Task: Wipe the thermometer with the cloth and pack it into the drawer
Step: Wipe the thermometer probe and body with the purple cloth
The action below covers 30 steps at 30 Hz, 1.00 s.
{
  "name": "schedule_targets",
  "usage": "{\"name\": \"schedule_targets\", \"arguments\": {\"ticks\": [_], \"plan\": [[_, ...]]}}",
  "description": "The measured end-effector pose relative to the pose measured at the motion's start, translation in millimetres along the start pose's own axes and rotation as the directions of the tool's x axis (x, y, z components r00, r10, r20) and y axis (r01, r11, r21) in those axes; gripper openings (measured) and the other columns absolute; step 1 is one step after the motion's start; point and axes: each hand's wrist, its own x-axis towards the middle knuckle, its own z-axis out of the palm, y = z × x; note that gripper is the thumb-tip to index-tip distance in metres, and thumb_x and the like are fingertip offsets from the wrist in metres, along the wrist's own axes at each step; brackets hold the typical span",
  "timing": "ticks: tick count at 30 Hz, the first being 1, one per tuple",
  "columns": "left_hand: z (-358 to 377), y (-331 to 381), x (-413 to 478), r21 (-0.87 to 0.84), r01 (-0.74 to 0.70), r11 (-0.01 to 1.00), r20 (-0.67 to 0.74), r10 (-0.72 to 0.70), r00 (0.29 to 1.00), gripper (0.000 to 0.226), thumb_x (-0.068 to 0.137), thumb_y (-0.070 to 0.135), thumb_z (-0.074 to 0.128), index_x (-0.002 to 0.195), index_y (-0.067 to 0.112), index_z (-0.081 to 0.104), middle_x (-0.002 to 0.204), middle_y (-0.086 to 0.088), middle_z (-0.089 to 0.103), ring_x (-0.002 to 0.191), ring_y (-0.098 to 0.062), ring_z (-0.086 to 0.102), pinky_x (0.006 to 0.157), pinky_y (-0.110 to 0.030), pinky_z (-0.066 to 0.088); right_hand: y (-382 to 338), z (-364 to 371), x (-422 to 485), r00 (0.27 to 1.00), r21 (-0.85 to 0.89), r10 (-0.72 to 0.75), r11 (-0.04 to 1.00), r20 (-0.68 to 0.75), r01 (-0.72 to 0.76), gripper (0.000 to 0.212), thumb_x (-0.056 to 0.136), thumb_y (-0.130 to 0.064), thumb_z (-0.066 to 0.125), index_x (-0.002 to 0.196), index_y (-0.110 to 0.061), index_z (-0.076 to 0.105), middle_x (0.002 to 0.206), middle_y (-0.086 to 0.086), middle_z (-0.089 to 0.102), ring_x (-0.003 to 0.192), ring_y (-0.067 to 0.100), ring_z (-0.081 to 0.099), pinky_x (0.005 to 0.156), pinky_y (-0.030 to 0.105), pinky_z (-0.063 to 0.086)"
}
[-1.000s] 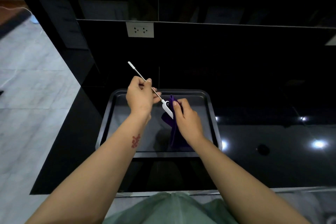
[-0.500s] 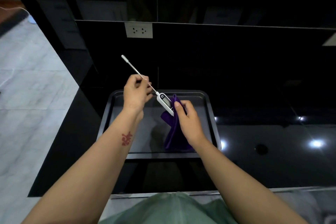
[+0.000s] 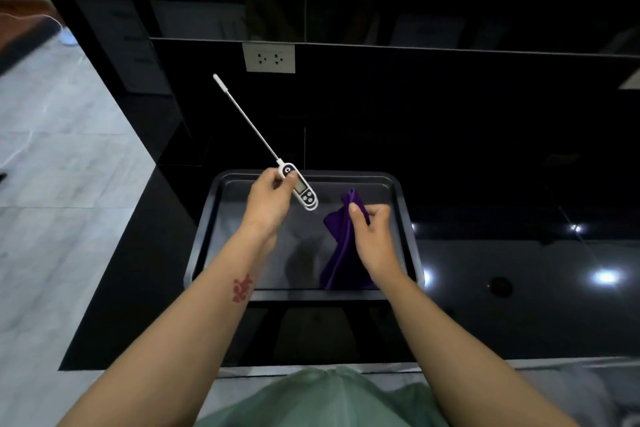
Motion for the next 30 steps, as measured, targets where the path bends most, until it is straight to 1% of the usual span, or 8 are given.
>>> {"name": "schedule_targets", "arguments": {"ticks": [3,5,8,11,16,23,27,30], "plan": [[-11.8,2.0,-1.3,-0.041,0.093,0.995,0.141,-0.087,0.986,0.007,0.102,0.019,0.047,0.095,0.019,0.049,0.102,-0.005,0.074,0.090,-0.018,0.068,0.081,-0.033,0.050,3.5,-11.3,11.5,0.978,0.176,0.209,0.963,-0.002,-0.205,0.031,0.096,-0.032,0.058,0.115,-0.010,0.047,0.101,0.009,0.063,0.093,0.025,0.064,0.078,0.036,0.052],[-15.7,2.3,-10.7,-0.055,0.167,0.984,0.258,-0.147,0.955,0.003,0.102,0.016,0.046,0.105,0.016,0.048,0.105,-0.008,0.074,0.094,-0.026,0.072,0.081,-0.041,0.055,-1.2,-16.7,16.5,0.958,0.344,0.283,0.896,0.042,-0.280,0.019,0.093,-0.021,0.062,0.106,-0.009,0.054,0.093,0.009,0.065,0.090,0.028,0.064,0.077,0.038,0.051],[-16.1,1.8,-26.6,0.032,0.208,0.977,0.433,-0.202,0.879,0.014,0.099,0.012,0.053,0.114,0.013,0.054,0.104,-0.009,0.074,0.089,-0.024,0.072,0.070,-0.033,0.059,-11.2,-23.1,20.7,0.957,0.525,0.257,0.800,0.135,-0.289,0.002,0.091,-0.010,0.062,0.093,-0.011,0.062,0.090,0.011,0.069,0.088,0.026,0.065,0.083,0.039,0.052],[-13.4,-5.5,-33.5,0.125,0.210,0.970,0.551,-0.244,0.798,0.018,0.097,0.015,0.059,0.114,0.013,0.061,0.103,-0.005,0.076,0.084,-0.019,0.071,0.068,-0.027,0.058,-20.4,-28.4,23.0,0.966,0.673,0.175,0.693,0.189,-0.258,0.016,0.094,-0.013,0.059,0.109,-0.010,0.065,0.108,0.014,0.071,0.101,0.025,0.067,0.095,0.040,0.051],[-5.5,-14.7,-36.1,0.173,0.224,0.959,0.580,-0.283,0.764,0.019,0.095,0.021,0.062,0.114,0.016,0.064,0.100,-0.004,0.077,0.081,-0.018,0.071,0.070,-0.031,0.057,-33.2,-31.0,23.8,0.968,0.676,0.068,0.703,0.242,-0.219,0.030,0.099,-0.021,0.052,0.126,-0.010,0.058,0.122,0.014,0.067,0.109,0.023,0.065,0.096,0.037,0.052],[8.3,-14.0,-39.3,0.218,0.209,0.953,0.584,-0.299,0.755,0.020,0.096,0.020,0.060,0.114,0.012,0.062,0.093,-0.009,0.075,0.070,-0.018,0.070,0.064,-0.030,0.060,-39.2,-19.5,26.4,0.985,0.462,0.097,0.873,0.145,-0.154,0.016,0.094,-0.018,0.060,0.107,-0.009,0.066,0.096,0.011,0.071,0.085,0.022,0.067,0.078,0.031,0.056],[6.6,-14.4,-38.5,0.223,0.193,0.956,0.593,-0.290,0.751,0.019,0.096,0.019,0.060,0.114,0.012,0.062,0.092,-0.008,0.075,0.069,-0.018,0.069,0.059,-0.027,0.058,-42.5,-22.6,39.4,0.995,0.458,0.097,0.884,0.010,-0.091,0.016,0.094,-0.019,0.061,0.103,-0.007,0.067,0.090,0.012,0.068,0.084,0.025,0.063,0.084,0.039,0.052],[5.3,-16.4,-35.7,0.207,0.180,0.962,0.580,-0.269,0.769,0.016,0.096,0.019,0.061,0.110,0.013,0.064,0.091,-0.008,0.076,0.069,-0.018,0.069,0.059,-0.028,0.058,-42.4,-18.9,42.5,0.995,0.452,0.098,0.888,-0.018,-0.079,0.015,0.095,-0.020,0.060,0.102,-0.008,0.066,0.087,0.010,0.067,0.082,0.022,0.063,0.081,0.036,0.052]]}}
